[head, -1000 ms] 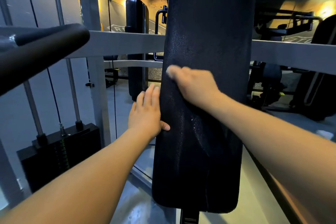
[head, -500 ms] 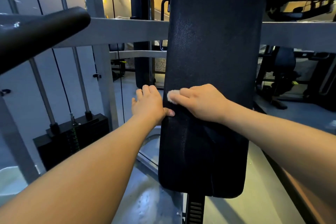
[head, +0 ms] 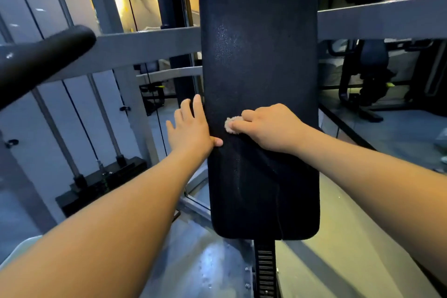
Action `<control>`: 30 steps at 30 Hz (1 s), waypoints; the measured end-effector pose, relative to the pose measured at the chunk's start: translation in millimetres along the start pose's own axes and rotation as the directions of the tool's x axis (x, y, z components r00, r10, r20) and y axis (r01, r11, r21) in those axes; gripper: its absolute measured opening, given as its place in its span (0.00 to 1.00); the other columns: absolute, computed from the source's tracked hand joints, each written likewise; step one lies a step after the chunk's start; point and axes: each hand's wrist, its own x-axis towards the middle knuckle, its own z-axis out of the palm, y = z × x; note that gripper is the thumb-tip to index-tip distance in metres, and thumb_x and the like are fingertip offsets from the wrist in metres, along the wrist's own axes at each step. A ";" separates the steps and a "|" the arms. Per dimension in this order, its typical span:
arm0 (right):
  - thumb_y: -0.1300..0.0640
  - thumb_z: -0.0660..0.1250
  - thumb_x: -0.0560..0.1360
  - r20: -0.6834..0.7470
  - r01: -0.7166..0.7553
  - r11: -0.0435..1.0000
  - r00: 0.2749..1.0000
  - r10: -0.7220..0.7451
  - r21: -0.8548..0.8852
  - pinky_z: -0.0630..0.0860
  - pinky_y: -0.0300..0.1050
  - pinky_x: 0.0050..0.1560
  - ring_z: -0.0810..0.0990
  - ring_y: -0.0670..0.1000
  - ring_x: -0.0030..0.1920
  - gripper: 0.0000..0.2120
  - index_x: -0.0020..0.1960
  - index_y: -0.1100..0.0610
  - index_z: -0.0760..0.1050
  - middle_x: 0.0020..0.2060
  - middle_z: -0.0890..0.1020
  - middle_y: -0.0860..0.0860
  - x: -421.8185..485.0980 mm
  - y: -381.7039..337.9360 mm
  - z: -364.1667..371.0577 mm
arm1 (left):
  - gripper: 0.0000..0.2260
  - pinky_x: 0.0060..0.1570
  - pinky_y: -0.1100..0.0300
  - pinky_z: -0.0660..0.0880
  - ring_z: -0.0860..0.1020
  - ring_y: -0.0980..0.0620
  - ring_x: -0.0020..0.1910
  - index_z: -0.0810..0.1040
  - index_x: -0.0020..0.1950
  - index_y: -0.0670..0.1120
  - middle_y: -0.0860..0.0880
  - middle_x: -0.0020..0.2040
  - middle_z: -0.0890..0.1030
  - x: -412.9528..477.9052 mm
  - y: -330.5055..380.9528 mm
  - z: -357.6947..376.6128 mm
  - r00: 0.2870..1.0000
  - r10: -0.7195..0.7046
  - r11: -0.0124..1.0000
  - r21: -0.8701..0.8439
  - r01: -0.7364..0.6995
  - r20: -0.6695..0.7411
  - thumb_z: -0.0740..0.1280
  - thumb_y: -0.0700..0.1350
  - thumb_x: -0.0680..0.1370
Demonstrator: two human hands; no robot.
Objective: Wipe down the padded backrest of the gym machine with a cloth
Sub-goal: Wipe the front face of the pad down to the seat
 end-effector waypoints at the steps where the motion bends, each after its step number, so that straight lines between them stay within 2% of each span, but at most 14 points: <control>1: 0.56 0.65 0.77 0.021 -0.040 0.999 0.999 0.040 -0.008 0.56 0.42 0.27 0.76 0.55 0.32 0.15 0.61 0.42 0.72 0.39 0.74 0.47 -2.9 3.9 -7.4 | 0.55 0.76 0.40 0.55 0.51 0.43 0.79 0.38 0.81 0.50 0.45 0.80 0.47 -2.7 2.7 -2.3 0.999 0.044 0.999 0.033 -0.043 -0.025 0.76 0.60 0.70; 4: 0.48 0.57 0.84 -0.026 -0.249 0.968 0.968 0.250 0.023 0.70 0.47 0.30 0.79 0.55 0.41 0.07 0.60 0.44 0.69 0.43 0.76 0.46 -9.6 19.4 -30.4 | 0.54 0.78 0.41 0.48 0.44 0.43 0.80 0.36 0.80 0.54 0.46 0.80 0.40 -2.7 12.1 -11.9 0.974 0.224 0.969 0.118 -0.219 -0.034 0.76 0.57 0.72; 6: 0.46 0.57 0.85 -0.137 -0.399 0.904 0.898 0.419 0.152 0.75 0.52 0.33 0.78 0.56 0.45 0.09 0.59 0.49 0.70 0.46 0.76 0.48 -20.4 37.7 -42.3 | 0.53 0.78 0.39 0.46 0.41 0.41 0.80 0.36 0.80 0.56 0.47 0.80 0.39 6.2 22.4 -23.2 0.944 0.330 0.935 0.138 -0.327 0.003 0.75 0.56 0.72; 9: 0.50 0.63 0.83 -0.242 -0.529 0.781 0.753 0.612 0.331 0.77 0.53 0.45 0.74 0.58 0.52 0.10 0.60 0.55 0.74 0.53 0.73 0.54 -38.8 65.0 -49.1 | 0.49 0.77 0.36 0.45 0.38 0.39 0.79 0.39 0.80 0.59 0.48 0.81 0.38 22.2 50.3 -43.3 0.906 0.421 0.894 0.154 -0.422 0.040 0.71 0.62 0.72; 12: 0.55 0.64 0.82 -0.173 -0.636 0.532 0.538 0.825 0.559 0.71 0.50 0.57 0.73 0.58 0.57 0.09 0.60 0.56 0.76 0.56 0.75 0.54 -48.3 86.4 -54.8 | 0.45 0.75 0.32 0.47 0.36 0.36 0.79 0.40 0.80 0.63 0.49 0.81 0.35 38.1 91.1 -61.4 0.884 0.467 0.877 0.123 -0.465 0.017 0.69 0.66 0.74; 14: 0.56 0.64 0.81 -0.024 -0.601 0.269 0.384 0.923 0.753 0.70 0.47 0.53 0.76 0.55 0.55 0.11 0.63 0.54 0.74 0.52 0.78 0.50 -50.1 94.8 -58.4 | 0.44 0.73 0.29 0.47 0.34 0.34 0.78 0.39 0.79 0.66 0.50 0.81 0.33 49.7 114.8 -67.3 0.885 0.465 0.880 0.097 -0.466 0.027 0.68 0.66 0.75; 15: 0.56 0.64 0.81 0.056 -0.570 0.157 0.339 0.939 0.806 0.70 0.46 0.50 0.78 0.54 0.51 0.13 0.65 0.52 0.72 0.48 0.79 0.49 -50.4 96.3 -58.9 | 0.45 0.73 0.28 0.47 0.34 0.33 0.78 0.38 0.79 0.67 0.51 0.80 0.31 54.9 123.5 -66.8 0.886 0.460 0.880 0.100 -0.464 0.059 0.68 0.67 0.75; 17: 0.56 0.62 0.81 0.157 -0.559 0.052 0.320 0.934 0.828 0.73 0.50 0.46 0.80 0.55 0.46 0.11 0.63 0.48 0.70 0.43 0.79 0.49 -50.7 94.4 -47.8 | 0.49 0.73 0.28 0.49 0.32 0.32 0.77 0.35 0.78 0.67 0.52 0.79 0.28 61.5 132.2 -58.8 0.881 0.452 0.868 0.159 -0.470 0.139 0.71 0.66 0.73; 19: 0.53 0.58 0.83 0.185 -0.626 0.064 0.324 0.928 0.777 0.75 0.52 0.49 0.80 0.58 0.50 0.07 0.59 0.48 0.72 0.47 0.82 0.52 -49.9 87.8 -29.7 | 0.51 0.73 0.28 0.51 0.32 0.31 0.76 0.33 0.78 0.66 0.51 0.79 0.27 64.5 132.6 -47.6 0.881 0.453 0.851 0.229 -0.473 0.136 0.72 0.65 0.72; 21: 0.48 0.55 0.84 0.161 -0.702 0.105 0.302 0.940 0.705 0.71 0.54 0.56 0.75 0.60 0.59 0.11 0.61 0.47 0.74 0.56 0.80 0.54 -48.6 82.3 -18.4 | 0.51 0.72 0.28 0.53 0.34 0.30 0.77 0.33 0.78 0.66 0.50 0.79 0.29 65.8 130.7 -42.6 0.880 0.464 0.842 0.257 -0.473 0.098 0.72 0.65 0.72; 23: 0.44 0.56 0.83 0.147 -0.661 0.103 0.312 0.939 0.743 0.69 0.50 0.56 0.74 0.57 0.61 0.16 0.65 0.49 0.75 0.59 0.78 0.55 -48.7 78.7 -12.9 | 0.51 0.72 0.28 0.54 0.35 0.30 0.77 0.34 0.78 0.66 0.50 0.80 0.30 66.4 130.2 -42.0 0.876 0.475 0.835 0.272 -0.479 0.086 0.72 0.66 0.72; 26: 0.43 0.61 0.82 0.092 -0.606 0.151 0.351 0.932 0.781 0.66 0.41 0.52 0.77 0.53 0.61 0.22 0.71 0.52 0.73 0.63 0.79 0.52 -55.8 71.7 -8.3 | 0.52 0.72 0.28 0.54 0.35 0.30 0.77 0.34 0.78 0.65 0.49 0.80 0.29 67.7 131.4 -39.6 0.880 0.468 0.834 0.289 -0.470 0.079 0.72 0.65 0.72; 28: 0.46 0.62 0.82 0.089 -0.589 0.128 0.325 0.942 0.798 0.68 0.40 0.50 0.79 0.50 0.58 0.19 0.70 0.52 0.75 0.59 0.82 0.50 -55.7 65.5 -5.5 | 0.52 0.72 0.28 0.54 0.35 0.30 0.77 0.33 0.78 0.65 0.49 0.79 0.29 67.4 132.2 -39.0 0.884 0.461 0.838 0.287 -0.464 0.081 0.72 0.65 0.72; 30: 0.50 0.61 0.83 0.134 -0.556 0.023 0.240 0.961 0.831 0.68 0.43 0.41 0.80 0.50 0.46 0.11 0.54 0.53 0.80 0.47 0.84 0.49 -40.7 66.3 -11.3 | 0.52 0.72 0.28 0.53 0.35 0.30 0.77 0.33 0.78 0.65 0.49 0.79 0.28 66.9 131.0 -38.5 0.886 0.458 0.842 0.282 -0.461 0.080 0.72 0.65 0.72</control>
